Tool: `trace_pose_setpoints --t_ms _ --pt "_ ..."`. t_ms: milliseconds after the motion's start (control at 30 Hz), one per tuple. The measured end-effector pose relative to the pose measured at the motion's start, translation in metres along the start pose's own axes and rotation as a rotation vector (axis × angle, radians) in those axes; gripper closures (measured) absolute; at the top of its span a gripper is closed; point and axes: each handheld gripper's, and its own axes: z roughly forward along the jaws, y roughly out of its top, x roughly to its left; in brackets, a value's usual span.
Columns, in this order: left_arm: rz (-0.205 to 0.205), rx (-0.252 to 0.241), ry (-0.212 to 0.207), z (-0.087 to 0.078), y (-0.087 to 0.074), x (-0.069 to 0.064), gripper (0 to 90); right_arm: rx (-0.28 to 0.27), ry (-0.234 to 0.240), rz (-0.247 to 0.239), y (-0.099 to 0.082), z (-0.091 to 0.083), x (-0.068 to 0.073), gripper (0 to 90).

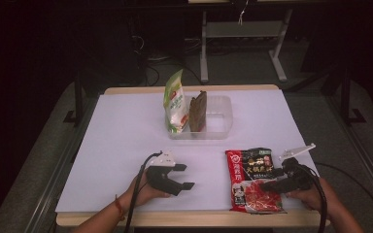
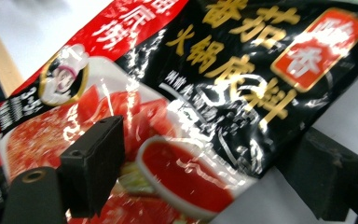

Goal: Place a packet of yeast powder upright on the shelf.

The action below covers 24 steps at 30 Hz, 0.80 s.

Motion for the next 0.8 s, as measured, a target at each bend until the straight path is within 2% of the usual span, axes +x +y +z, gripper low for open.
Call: trace_pose_setpoints --t_ms 167,233,267,300,333,367,400,433,500,700,800 --pt "-0.017 -0.014 -0.017 0.015 0.015 0.003 26.0 -0.015 0.017 0.009 -0.006 -0.001 0.005 19.1" --pt "-0.008 -0.003 -0.029 0.03 0.025 0.004 26.0 -0.051 0.018 0.011 -0.01 0.0 0.007 22.9" --pt "-0.028 -0.002 -0.038 0.034 0.027 0.005 25.9 -0.062 0.015 0.014 -0.011 0.001 0.008 24.1" --pt "-0.028 -0.002 -0.038 0.034 0.027 0.005 25.9 -0.062 0.015 0.014 -0.011 0.001 0.008 24.1" --pt "-0.06 0.013 -0.043 0.047 0.032 0.007 25.6 -0.076 0.002 0.017 -0.011 0.004 0.012 26.0" --pt "-0.06 0.013 -0.043 0.047 0.032 0.007 24.9 -0.076 0.002 0.017 -0.011 0.004 0.012 26.0" --pt "-0.069 0.011 -0.038 0.054 0.034 0.008 24.8 -0.086 -0.019 0.017 -0.011 0.005 0.016 26.2" --pt "-0.094 0.013 -0.05 0.063 0.039 0.009 24.7 -0.092 -0.025 0.024 -0.012 0.006 0.017 26.3" --pt "-0.123 -0.001 -0.04 0.067 0.043 0.01 22.7 -0.104 -0.026 0.027 -0.013 0.007 0.017 26.5" --pt "-0.17 0.009 -0.08 0.083 0.057 0.012 21.5 -0.127 -0.021 0.027 -0.014 0.008 0.017 28.5" --pt "-0.184 0.028 -0.08 0.092 0.062 0.013 18.7 -0.132 -0.019 0.027 -0.014 0.008 0.017 29.3"
